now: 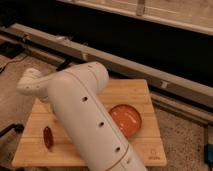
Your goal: Place the eraser in the ceramic cup
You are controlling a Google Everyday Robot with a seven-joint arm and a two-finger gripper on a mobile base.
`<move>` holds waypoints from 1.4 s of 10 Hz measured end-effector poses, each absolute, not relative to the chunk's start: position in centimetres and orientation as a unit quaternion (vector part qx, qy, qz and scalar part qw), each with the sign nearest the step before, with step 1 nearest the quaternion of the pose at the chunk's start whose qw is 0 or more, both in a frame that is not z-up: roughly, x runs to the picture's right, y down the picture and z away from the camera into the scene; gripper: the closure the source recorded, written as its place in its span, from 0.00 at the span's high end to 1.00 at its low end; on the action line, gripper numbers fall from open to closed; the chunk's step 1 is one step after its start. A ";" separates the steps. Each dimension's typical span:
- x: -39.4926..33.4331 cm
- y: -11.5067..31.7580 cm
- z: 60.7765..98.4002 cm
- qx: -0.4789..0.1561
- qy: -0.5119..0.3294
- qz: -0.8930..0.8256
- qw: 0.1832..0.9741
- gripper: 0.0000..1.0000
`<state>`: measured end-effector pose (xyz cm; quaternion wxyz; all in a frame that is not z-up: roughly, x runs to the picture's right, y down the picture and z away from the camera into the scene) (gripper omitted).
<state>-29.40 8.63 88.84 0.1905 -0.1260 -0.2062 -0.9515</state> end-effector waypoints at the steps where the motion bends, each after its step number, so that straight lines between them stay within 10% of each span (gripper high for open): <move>1: -29.3 8.5 89.3 -0.121 -0.206 -0.950 0.199 0.80; 14: -34.1 7.9 95.6 -0.059 -0.283 -0.933 0.213 0.71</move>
